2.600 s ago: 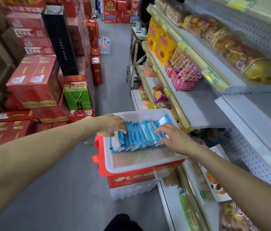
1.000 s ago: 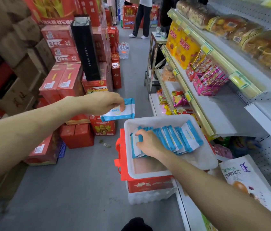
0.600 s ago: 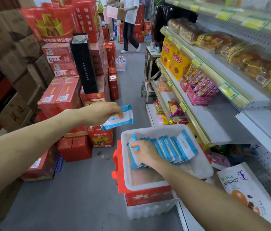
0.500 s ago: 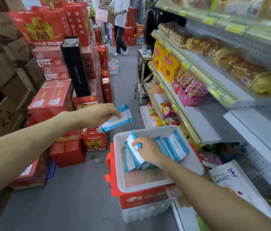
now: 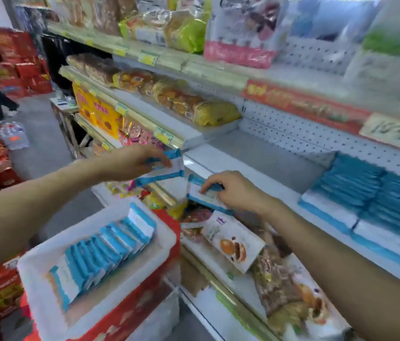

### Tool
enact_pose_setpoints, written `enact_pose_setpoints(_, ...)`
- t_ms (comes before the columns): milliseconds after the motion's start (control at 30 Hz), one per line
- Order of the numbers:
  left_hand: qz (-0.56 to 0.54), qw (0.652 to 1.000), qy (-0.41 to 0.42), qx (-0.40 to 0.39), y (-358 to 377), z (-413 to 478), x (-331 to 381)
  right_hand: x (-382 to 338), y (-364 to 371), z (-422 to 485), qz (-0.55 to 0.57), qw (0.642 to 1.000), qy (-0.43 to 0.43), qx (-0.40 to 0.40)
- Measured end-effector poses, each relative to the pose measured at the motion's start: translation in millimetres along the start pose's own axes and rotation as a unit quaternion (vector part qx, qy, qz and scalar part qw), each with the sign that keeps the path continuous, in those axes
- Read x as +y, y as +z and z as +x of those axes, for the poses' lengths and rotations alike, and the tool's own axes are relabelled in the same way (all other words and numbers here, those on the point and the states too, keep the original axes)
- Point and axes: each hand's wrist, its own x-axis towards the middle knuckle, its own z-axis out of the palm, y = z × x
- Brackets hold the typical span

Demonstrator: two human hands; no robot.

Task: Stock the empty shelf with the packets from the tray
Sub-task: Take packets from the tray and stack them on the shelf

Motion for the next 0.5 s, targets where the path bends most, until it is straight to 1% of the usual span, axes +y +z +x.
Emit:
enact_pose_setpoints(133, 0.009, 0.995, 0.095, -0.006, 8.4, 83.5, 80.2, 57.4, -59.6, -74.9, 0.007, 0.996, 0.069, 0.062)
enact_pose_setpoints(200, 0.002, 0.989, 0.151, -0.011, 17.0, 116.9, 120.9, 77.8, -86.6, -117.9, -0.009, 0.99, 0.11, 0.089)
enact_pose_setpoints(300, -0.013, 0.973, 0.23, -0.018, 31.1, 154.0, 184.3, 109.6, -116.4, -187.3, -0.011, 0.98, 0.151, 0.128)
enact_pose_setpoints(400, -0.006, 0.963, 0.27, -0.014, 43.9, 177.6, 235.3, 147.9, -134.5, -251.7, -0.011, 0.968, 0.202, 0.151)
enact_pose_setpoints(500, -0.026, 0.952, 0.302, -0.033, 56.0, 194.9, 273.1, 179.7, -153.4, -310.7, -0.02, 0.953, 0.238, 0.187)
